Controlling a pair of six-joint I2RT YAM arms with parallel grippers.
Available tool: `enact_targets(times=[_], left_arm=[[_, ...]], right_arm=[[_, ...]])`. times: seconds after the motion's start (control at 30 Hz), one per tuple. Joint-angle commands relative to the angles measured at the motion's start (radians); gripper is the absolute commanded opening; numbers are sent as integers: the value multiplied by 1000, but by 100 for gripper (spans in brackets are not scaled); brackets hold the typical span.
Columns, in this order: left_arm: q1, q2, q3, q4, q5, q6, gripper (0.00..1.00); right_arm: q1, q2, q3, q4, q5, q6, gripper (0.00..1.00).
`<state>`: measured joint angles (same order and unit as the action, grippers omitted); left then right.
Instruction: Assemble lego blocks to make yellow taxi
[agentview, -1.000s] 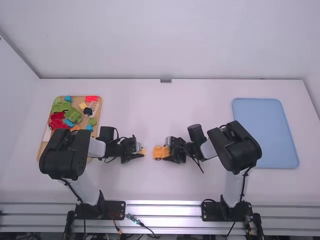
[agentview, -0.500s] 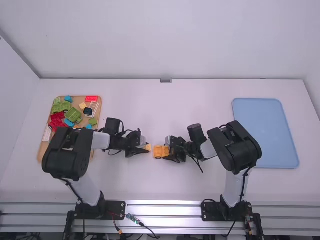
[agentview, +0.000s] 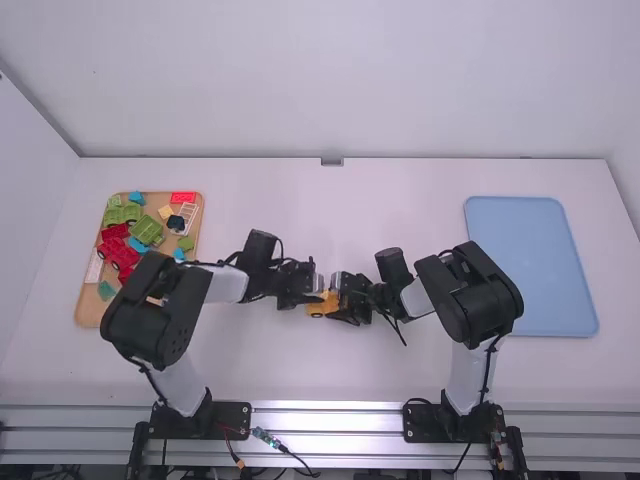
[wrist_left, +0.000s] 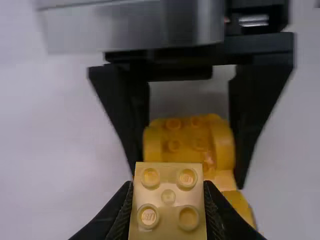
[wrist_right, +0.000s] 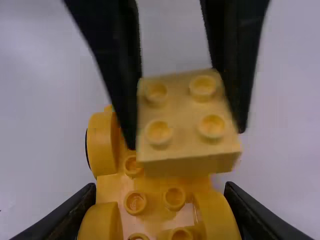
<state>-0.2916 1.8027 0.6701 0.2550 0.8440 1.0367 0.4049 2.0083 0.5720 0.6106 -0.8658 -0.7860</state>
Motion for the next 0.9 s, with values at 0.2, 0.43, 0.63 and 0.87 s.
enact_targets(times=[0.2,0.43,0.63,0.87], left_arm=[[5,-17,-90,77,2,-117,2],[5,-19,-72,17,0,-139,2],[5,-56,-59,11,3,-139,2],[3,-79,-89,12,-12,-127,2]], right_arm=[[0,16,4,-7,38,4,50],[0,16,5,-4,37,5,50],[0,16,5,11,105,56,50],[0,16,5,11,104,56,50]])
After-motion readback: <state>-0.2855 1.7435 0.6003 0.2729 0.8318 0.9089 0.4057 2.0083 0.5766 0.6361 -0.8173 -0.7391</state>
